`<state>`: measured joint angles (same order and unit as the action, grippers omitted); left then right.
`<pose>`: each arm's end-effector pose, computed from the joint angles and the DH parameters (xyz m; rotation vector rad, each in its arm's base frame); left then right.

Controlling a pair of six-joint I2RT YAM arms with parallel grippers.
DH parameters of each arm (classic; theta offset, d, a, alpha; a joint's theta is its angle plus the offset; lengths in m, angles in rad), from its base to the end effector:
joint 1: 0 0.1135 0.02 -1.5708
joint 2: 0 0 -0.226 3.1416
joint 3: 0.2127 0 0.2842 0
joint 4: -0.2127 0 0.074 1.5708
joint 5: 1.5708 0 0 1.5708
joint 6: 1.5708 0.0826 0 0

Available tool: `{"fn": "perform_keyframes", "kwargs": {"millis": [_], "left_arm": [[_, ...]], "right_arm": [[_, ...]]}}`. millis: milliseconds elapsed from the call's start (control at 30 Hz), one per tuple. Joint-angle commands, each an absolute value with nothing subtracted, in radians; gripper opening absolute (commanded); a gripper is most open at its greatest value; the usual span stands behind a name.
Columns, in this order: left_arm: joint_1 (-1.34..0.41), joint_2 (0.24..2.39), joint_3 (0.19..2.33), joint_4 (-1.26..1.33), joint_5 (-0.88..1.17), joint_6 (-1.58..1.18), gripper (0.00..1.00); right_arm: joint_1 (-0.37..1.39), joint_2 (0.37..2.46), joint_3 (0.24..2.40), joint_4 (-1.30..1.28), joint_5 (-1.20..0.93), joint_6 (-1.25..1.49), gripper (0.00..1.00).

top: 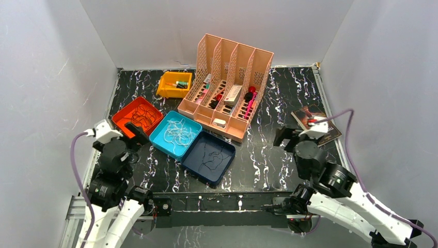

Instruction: Untangle the cables

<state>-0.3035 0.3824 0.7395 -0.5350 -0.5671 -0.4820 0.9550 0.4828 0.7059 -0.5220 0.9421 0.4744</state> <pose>0.1956 -0.0147 0.3257 -0.5550 1.6294 -0.0850 0.1669 0.1203 0.3023 0.2081 1.7352 0.1623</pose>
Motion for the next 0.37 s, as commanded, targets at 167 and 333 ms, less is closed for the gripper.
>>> {"fn": "perform_keyframes", "kwargs": {"millis": [167,333], "left_arm": [[-0.303,0.33,0.784,-0.63,-0.747,-0.495,0.98],[-0.303,0.345,0.787,-0.63,-0.75,-0.489,0.98]], "right_arm": [[0.952,0.403,0.77,-0.565,1.169,0.502,0.98],[0.953,0.425,0.778,-0.588,1.175,0.515,0.98]]}}
